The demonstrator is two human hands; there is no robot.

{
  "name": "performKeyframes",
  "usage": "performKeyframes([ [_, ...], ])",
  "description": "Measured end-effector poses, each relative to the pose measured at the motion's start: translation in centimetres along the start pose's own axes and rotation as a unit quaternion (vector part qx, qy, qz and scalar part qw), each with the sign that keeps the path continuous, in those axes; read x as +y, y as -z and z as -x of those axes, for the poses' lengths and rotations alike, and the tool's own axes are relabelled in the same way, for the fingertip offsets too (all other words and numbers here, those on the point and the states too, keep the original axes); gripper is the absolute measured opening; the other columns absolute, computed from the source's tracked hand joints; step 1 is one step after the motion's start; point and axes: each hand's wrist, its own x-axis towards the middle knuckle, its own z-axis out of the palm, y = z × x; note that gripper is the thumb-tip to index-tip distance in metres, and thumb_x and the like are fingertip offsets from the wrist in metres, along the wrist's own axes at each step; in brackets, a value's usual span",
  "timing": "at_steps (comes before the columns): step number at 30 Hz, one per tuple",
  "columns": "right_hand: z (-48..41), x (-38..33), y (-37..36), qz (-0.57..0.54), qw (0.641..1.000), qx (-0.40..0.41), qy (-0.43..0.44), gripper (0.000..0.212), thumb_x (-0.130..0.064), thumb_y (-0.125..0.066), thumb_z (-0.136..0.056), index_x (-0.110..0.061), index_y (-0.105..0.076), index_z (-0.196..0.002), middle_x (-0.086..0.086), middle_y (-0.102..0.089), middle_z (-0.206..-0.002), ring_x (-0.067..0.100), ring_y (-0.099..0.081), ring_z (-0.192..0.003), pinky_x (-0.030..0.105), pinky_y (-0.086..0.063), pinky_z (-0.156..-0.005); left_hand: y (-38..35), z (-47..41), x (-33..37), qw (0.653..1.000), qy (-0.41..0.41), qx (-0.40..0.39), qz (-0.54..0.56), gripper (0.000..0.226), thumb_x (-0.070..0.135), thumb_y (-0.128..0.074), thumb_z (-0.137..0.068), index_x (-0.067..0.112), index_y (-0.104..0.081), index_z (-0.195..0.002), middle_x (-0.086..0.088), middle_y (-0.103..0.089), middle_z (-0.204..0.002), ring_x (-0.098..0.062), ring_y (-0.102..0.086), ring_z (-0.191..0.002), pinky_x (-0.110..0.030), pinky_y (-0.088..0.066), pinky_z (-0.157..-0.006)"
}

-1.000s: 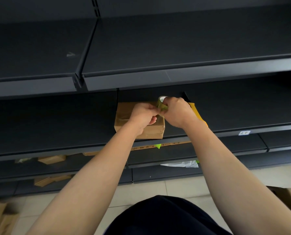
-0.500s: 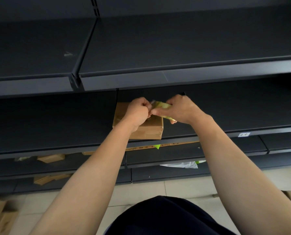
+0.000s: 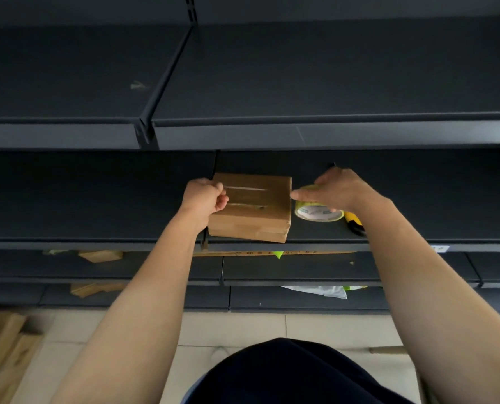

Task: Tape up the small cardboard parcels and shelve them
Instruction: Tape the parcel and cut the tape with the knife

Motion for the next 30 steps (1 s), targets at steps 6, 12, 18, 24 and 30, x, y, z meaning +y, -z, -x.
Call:
performKeyframes([
  [6, -1.6, -0.4, -0.5, -0.037, 0.999, -0.030, 0.013, 0.082, -0.090, -0.052, -0.054, -0.018, -0.071, -0.088, -0.002, -0.065, -0.080, 0.010, -0.056, -0.070, 0.028, -0.044, -0.064, 0.9, -1.8, -0.8, 0.990, -0.020, 0.088, -0.104, 0.023, 0.002, -0.040, -0.096, 0.011, -0.049, -0.077, -0.008, -0.050, -0.072, -0.013, -0.047, -0.055, -0.019, -0.042, -0.043],
  [12, -2.8, 3.2, -0.4, 0.073, 0.997, -0.002, 0.006, 0.064, -0.084, -0.053, -0.061, -0.022, -0.065, -0.066, -0.002, -0.062, -0.071, 0.016, -0.057, -0.074, 0.032, -0.039, -0.074, 3.9, -3.4, -1.7, 0.981, -0.009, 0.145, -0.127, 0.009, 0.008, -0.047, -0.095, 0.005, -0.056, -0.094, -0.007, -0.055, -0.072, -0.012, -0.059, -0.054, -0.031, -0.050, -0.064],
  [18, -3.9, 3.7, -1.7, 0.086, 0.996, 0.017, -0.006, 0.056, -0.077, -0.058, -0.067, -0.021, -0.063, -0.065, -0.004, -0.061, -0.069, 0.010, -0.050, -0.066, 0.033, -0.031, -0.078, 3.7, -3.8, -3.1, 0.983, 0.008, 0.145, -0.109, 0.017, 0.007, -0.048, -0.095, 0.008, -0.050, -0.078, -0.004, -0.054, -0.069, -0.008, -0.057, -0.062, -0.026, -0.047, -0.056],
  [24, -4.3, 3.6, -2.5, 0.094, 0.995, 0.006, -0.019, 0.051, -0.073, -0.061, -0.069, -0.022, -0.062, -0.068, -0.004, -0.060, -0.071, 0.013, -0.050, -0.071, 0.040, -0.033, -0.092, 3.6, -4.2, -3.5, 0.986, 0.023, 0.138, -0.089, 0.013, 0.005, -0.046, -0.095, 0.007, -0.051, -0.084, -0.005, -0.053, -0.072, -0.012, -0.050, -0.056, -0.022, -0.042, -0.049],
  [30, -4.6, 3.3, -3.5, 0.086, 0.995, -0.012, -0.052, 0.047, -0.071, -0.060, -0.071, -0.023, -0.060, -0.069, -0.002, -0.057, -0.076, 0.020, -0.051, -0.084, 0.037, -0.027, -0.081, 3.7, -4.5, -4.1, 0.988, 0.066, 0.115, -0.073, 0.019, -0.001, -0.048, -0.092, 0.005, -0.052, -0.073, -0.009, -0.053, -0.070, -0.015, -0.049, -0.053, -0.020, -0.042, -0.042],
])
